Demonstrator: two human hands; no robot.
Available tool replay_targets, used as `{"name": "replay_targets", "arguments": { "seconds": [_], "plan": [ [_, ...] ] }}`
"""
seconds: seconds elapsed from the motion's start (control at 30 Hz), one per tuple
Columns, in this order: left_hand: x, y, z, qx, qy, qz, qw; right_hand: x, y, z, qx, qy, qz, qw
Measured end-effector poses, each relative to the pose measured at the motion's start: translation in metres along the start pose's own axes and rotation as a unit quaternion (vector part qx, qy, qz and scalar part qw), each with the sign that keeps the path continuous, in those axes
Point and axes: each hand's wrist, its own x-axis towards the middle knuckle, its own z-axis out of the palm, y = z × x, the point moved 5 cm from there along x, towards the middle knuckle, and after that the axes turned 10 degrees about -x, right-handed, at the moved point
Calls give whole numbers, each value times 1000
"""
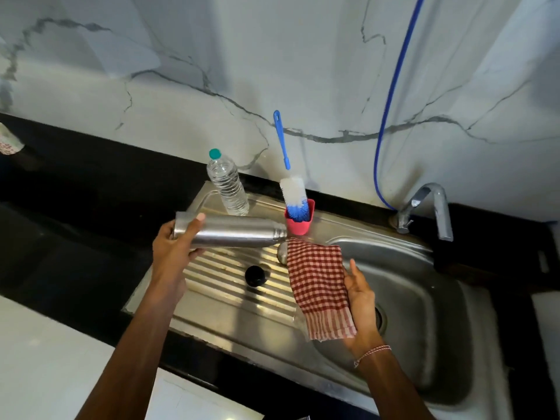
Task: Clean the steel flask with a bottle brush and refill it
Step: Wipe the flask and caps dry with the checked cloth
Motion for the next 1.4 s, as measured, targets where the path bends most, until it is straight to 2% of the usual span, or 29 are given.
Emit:
{"name": "replay_targets", "arguments": {
  "seconds": [0.1,0.17,0.27,0.37,0.47,0.53,0.6,0.77,0.87,0.97,1.03,1.1,1.2,1.33,1.4],
  "plan": [
    [-15,-27,14,-117,-52,-78,989,-5,-15,-14,37,-5,-17,999],
    [-27,-45,27,-155,-76,-126,977,-9,-25,-28,66,-12,-40,997],
    [-43,-67,47,-160,-92,-168,968,-18,-32,-41,91,-67,-44,993],
    [-58,-80,69,-138,-104,-187,967,-34,-46,-46,93,-164,-85,978],
    [-68,-87,88,-138,-113,-196,964,-34,-53,-62,93,-206,-140,964],
    [-72,-91,99,-129,-128,-195,964,-33,-53,-73,91,-181,-153,967],
    [-74,-97,104,-118,-148,-202,961,-43,-57,-76,70,-113,-163,978],
    [-83,-111,116,-83,-232,-202,948,-48,-56,-92,117,35,-88,989],
    [-88,-113,125,-1,-316,-146,938,-32,-56,-106,78,95,-93,988],
    [-91,-110,136,158,-376,-32,912,-32,-70,-99,53,48,-154,985],
    [-90,-107,146,237,-406,52,881,-34,-77,-98,19,76,-184,980],
    [-95,-108,158,305,-441,164,828,-29,-78,-98,36,80,-197,976],
    [-107,-113,171,403,-408,292,766,-26,-76,-93,14,72,-210,975],
    [-128,-111,180,528,-320,385,686,-25,-85,-91,-4,86,-225,971],
    [-132,-110,182,558,-311,382,667,-30,-91,-89,-5,83,-218,972]
  ]
}}
